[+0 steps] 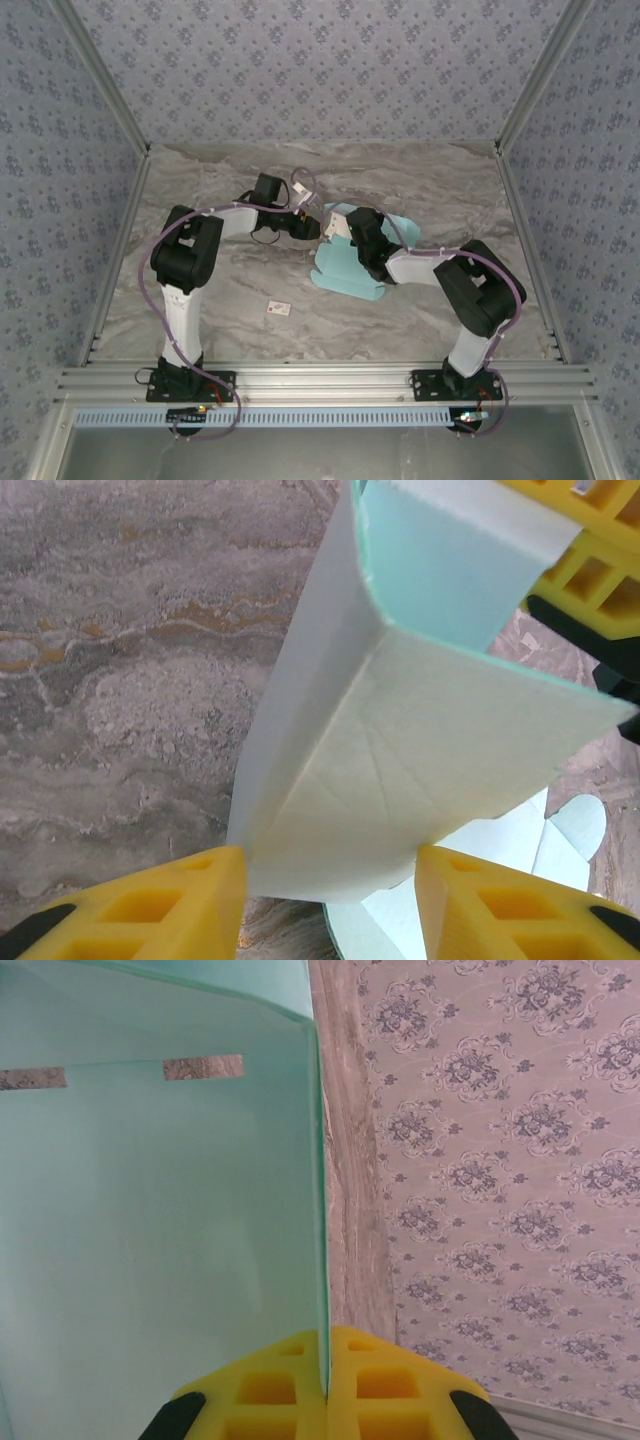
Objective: Fold the paper box
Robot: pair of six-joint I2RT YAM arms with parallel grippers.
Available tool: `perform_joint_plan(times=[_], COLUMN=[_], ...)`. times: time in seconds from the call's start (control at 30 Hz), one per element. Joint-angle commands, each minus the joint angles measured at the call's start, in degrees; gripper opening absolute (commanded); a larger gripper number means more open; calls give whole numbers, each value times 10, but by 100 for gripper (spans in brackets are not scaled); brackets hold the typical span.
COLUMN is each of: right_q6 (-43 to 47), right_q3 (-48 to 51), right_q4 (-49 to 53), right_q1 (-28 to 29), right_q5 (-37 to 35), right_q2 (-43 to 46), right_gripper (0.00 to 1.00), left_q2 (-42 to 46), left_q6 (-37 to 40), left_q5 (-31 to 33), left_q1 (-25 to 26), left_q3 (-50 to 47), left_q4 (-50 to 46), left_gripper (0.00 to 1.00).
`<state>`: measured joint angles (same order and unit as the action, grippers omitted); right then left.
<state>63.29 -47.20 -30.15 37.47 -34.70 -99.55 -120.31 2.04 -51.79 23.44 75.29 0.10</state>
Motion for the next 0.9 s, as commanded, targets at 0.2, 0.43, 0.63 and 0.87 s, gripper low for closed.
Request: perform_joint_plan(times=[0.2,0.43,0.63,0.87], right_q6=[-39,-55,-70,-100], right_q3=[-18,-22,-26,-39], right_q4=[28,40,60,113], right_q1=[-2,-8,-13,-24], right_q5=[23,34,39,62], right_q2=[25,35,44,57], right_gripper=[0,0,0,0], left_q2=[5,5,19,60], left_q6=[-14,-17,-21,-32], left_q5=[-43,-51,-42,-23], left_q1=[9,10,7,0], left_q3=[14,13,-4,-52], left_q4=[53,62,68,114], left_gripper=[45,45,47,58])
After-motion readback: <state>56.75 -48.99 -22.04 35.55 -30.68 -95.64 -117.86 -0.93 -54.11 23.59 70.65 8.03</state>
